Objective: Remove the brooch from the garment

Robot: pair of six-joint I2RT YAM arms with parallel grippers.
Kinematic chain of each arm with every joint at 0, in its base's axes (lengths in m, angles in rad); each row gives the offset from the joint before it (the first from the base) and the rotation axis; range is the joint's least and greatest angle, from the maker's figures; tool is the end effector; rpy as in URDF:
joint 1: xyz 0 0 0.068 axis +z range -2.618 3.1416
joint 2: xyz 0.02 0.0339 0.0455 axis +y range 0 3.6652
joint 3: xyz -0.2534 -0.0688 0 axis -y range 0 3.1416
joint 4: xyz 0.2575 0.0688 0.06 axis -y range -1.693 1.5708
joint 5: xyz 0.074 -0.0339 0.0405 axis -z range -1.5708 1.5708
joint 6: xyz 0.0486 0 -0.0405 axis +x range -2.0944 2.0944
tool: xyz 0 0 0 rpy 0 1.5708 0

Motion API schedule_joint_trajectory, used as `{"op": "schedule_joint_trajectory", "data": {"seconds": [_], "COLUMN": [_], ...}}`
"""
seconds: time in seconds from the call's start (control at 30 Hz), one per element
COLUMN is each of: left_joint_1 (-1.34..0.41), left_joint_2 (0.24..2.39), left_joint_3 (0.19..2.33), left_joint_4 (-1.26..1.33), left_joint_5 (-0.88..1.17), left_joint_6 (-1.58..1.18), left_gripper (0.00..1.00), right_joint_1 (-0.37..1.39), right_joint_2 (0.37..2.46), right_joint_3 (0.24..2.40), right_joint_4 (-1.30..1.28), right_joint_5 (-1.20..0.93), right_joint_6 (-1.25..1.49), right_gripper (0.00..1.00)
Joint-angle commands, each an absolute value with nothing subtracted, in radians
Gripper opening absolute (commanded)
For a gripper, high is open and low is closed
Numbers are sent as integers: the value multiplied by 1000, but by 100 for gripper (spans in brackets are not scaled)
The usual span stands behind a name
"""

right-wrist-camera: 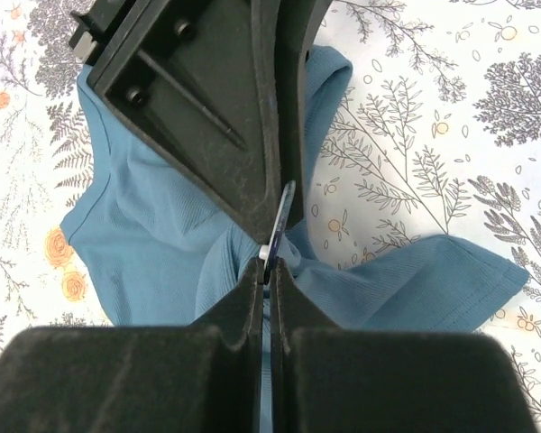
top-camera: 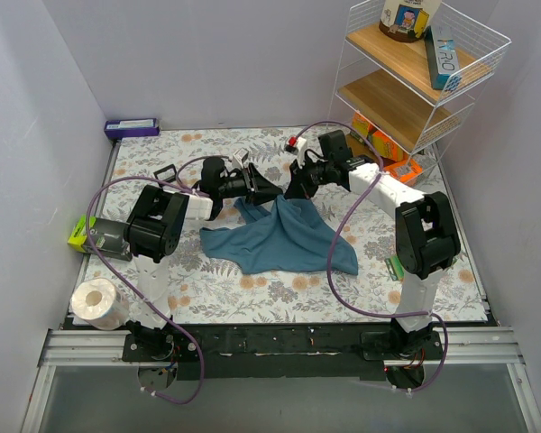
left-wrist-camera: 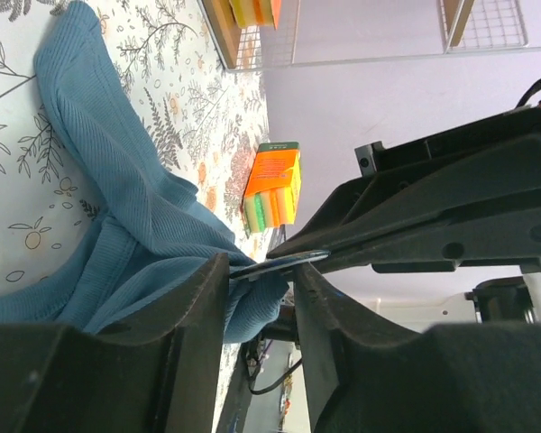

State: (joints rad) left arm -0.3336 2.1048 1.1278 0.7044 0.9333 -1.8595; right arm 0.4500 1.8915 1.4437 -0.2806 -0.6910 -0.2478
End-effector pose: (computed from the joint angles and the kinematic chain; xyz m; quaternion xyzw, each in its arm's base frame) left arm 0.4048 -0.1816 0.1241 0.2951 -0.7022 0.6439 0.0723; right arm 0.3838 0.2198 0.2224 -0.4237 0.7596 0.3463 0.3515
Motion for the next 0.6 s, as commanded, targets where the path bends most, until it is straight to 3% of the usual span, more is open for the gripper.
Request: {"op": "schedule_joint_trajectory", "data": {"seconds": [0.0,0.17,0.27,0.4,0.57], "left_joint_1": [-321,-313,-307,-307,-308], "left_joint_2": [2060,2057,2054,2049,2029], "left_joint_3": [1204,1255,1246,1192,1178], "left_joint_4": [814,746,758,966,1022], "left_joint_5": [768,792,804,906,1021], "left_joint_6": [-1887,-1793,-1783,-1761,-1675], "left_gripper": [33,24,25,46,53], "right_joint_1": [545,546,545,520,477], "right_joint_2": [1836,1838,1839,1838,1853], "right_joint_3": [1459,1454,1454,1439,1434], "right_joint_4": [-408,-394,-388,-353,-318], "right_joint_5": [-861,-865,-867,-870,-905], "right_joint_6": [-250,-230,-222,-168,-109], "right_gripper": [1,1,1,1,1]}}
